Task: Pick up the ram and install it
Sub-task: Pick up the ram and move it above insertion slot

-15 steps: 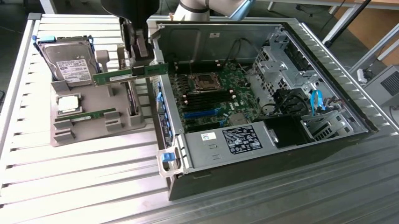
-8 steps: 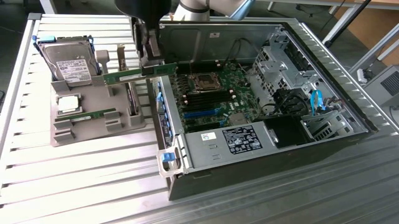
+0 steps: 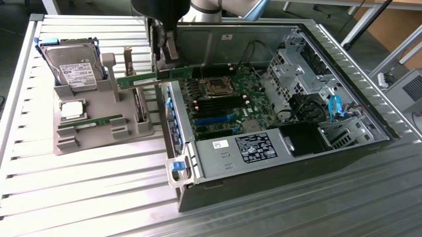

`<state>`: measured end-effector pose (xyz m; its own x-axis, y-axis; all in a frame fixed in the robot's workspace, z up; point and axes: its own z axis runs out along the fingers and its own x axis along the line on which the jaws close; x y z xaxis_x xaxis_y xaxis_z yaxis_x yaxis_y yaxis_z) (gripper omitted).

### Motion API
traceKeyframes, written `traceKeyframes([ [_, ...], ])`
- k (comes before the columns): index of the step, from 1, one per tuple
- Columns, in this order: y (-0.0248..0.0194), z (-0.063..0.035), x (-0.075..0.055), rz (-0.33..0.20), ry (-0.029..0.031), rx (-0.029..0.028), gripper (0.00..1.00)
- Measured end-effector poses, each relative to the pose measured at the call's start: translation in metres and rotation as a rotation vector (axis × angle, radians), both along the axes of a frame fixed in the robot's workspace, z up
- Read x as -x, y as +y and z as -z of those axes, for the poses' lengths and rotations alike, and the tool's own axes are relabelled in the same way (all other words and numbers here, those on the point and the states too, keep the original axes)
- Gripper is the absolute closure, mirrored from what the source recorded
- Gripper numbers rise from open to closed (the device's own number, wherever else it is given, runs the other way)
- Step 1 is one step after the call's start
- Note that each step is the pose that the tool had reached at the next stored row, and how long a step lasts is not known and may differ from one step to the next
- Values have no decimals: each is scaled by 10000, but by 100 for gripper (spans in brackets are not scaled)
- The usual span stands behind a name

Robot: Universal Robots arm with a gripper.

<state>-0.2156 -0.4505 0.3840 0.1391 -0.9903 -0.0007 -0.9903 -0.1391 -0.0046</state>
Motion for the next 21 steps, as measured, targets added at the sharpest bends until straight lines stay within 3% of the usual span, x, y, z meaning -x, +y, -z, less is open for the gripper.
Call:
traceKeyframes([
  [8, 0, 0, -226, 15, 0, 41, 88],
  [9, 0, 0, -274, 19, 0, 57, 88],
  [10, 0, 1, -433, 29, 0, 103, 88],
  [18, 0, 1, -826, 44, 0, 171, 88],
  [21, 0, 2, -908, 45, 0, 177, 88],
])
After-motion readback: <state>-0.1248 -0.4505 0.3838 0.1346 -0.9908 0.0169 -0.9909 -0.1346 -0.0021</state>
